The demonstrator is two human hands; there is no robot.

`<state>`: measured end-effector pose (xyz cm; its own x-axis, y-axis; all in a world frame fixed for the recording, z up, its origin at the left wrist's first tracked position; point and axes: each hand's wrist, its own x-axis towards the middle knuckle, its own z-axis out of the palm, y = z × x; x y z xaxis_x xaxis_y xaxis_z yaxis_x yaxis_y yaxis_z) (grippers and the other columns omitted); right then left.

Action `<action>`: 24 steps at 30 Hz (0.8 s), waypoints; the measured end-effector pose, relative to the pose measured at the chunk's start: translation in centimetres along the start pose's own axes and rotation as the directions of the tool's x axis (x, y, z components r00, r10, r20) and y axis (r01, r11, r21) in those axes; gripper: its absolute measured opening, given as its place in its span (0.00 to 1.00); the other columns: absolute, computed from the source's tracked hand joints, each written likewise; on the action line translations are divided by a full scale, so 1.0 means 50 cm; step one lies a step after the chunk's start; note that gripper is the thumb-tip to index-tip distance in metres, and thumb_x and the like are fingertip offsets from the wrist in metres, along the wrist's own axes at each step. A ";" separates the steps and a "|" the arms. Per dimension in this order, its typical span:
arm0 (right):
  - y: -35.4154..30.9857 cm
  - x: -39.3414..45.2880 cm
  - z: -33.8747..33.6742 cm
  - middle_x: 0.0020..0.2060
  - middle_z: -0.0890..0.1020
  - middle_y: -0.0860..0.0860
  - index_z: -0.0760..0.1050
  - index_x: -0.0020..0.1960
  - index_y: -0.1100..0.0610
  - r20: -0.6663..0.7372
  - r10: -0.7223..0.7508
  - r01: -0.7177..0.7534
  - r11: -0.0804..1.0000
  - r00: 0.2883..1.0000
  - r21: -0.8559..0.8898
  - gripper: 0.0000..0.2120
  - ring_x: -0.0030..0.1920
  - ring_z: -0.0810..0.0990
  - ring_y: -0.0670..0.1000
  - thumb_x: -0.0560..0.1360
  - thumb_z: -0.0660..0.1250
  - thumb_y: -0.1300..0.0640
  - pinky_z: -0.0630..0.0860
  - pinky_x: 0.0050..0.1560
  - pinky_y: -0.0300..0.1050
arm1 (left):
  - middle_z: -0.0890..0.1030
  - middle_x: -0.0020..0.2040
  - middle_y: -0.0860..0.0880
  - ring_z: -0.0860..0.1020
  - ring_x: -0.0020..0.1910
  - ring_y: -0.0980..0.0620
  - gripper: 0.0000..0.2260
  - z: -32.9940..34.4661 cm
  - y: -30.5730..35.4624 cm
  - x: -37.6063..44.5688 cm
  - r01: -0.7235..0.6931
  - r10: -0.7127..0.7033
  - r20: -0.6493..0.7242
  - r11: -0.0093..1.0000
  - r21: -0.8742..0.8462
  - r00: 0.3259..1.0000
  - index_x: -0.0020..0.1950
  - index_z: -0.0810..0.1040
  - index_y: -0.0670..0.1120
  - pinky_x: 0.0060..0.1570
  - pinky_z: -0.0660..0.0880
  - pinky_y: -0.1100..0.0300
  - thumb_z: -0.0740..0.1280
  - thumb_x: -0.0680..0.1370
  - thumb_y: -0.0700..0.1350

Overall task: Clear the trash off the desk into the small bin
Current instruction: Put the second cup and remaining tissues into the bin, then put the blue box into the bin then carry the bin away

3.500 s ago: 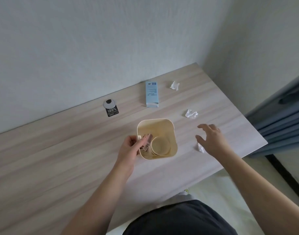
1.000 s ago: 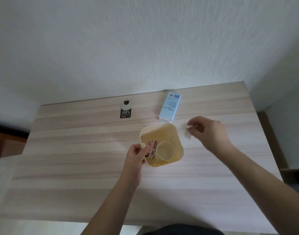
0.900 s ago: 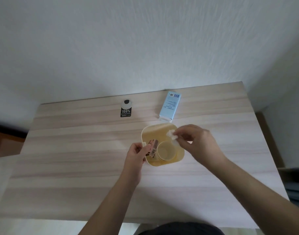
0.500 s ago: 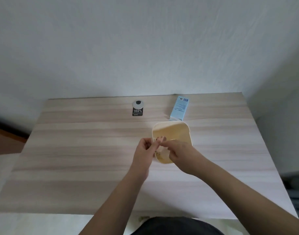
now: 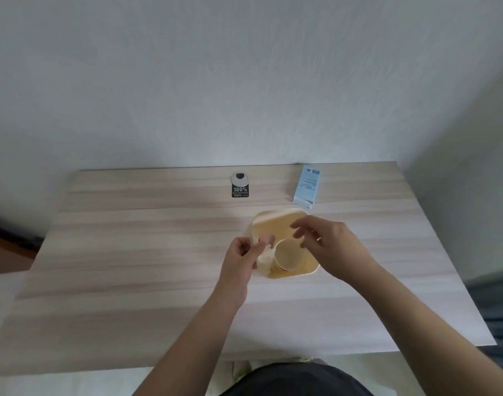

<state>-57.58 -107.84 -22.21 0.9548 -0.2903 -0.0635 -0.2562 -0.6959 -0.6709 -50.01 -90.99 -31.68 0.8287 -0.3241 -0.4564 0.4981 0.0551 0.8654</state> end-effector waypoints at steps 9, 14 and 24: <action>0.065 0.018 -0.039 0.42 0.84 0.45 0.80 0.50 0.50 -0.262 0.082 -0.099 0.994 0.961 -0.052 0.09 0.40 0.81 0.46 0.76 0.64 0.60 0.79 0.43 0.46 | 0.77 0.37 0.51 0.76 0.30 0.59 0.21 0.003 0.016 0.024 0.029 -0.029 0.037 1.000 0.006 0.999 0.47 0.76 0.45 0.28 0.71 0.68 0.76 0.61 0.55; 0.150 0.078 -0.067 0.45 0.83 0.46 0.79 0.52 0.50 -0.254 0.110 -0.135 0.987 0.961 -0.084 0.08 0.41 0.79 0.45 0.75 0.65 0.58 0.76 0.43 0.43 | 0.78 0.35 0.54 0.75 0.28 0.62 0.15 0.033 0.024 0.050 0.023 -0.023 0.027 1.000 -0.003 0.999 0.47 0.76 0.44 0.26 0.69 0.71 0.76 0.67 0.49; 0.347 0.251 -0.025 0.55 0.79 0.50 0.73 0.64 0.51 -0.030 0.352 -0.353 0.934 0.936 -0.061 0.17 0.54 0.77 0.52 0.76 0.65 0.54 0.74 0.54 0.48 | 0.75 0.37 0.49 0.74 0.28 0.59 0.06 0.070 0.010 0.131 0.045 -0.039 -0.065 0.995 0.092 0.997 0.47 0.76 0.43 0.27 0.70 0.68 0.72 0.74 0.40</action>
<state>-50.24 -124.36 -33.71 0.7986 -0.5364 -0.2730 -0.5855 -0.5871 -0.5590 -45.22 -96.37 -33.52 0.8232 -0.2641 -0.5026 0.5096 -0.0468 0.8592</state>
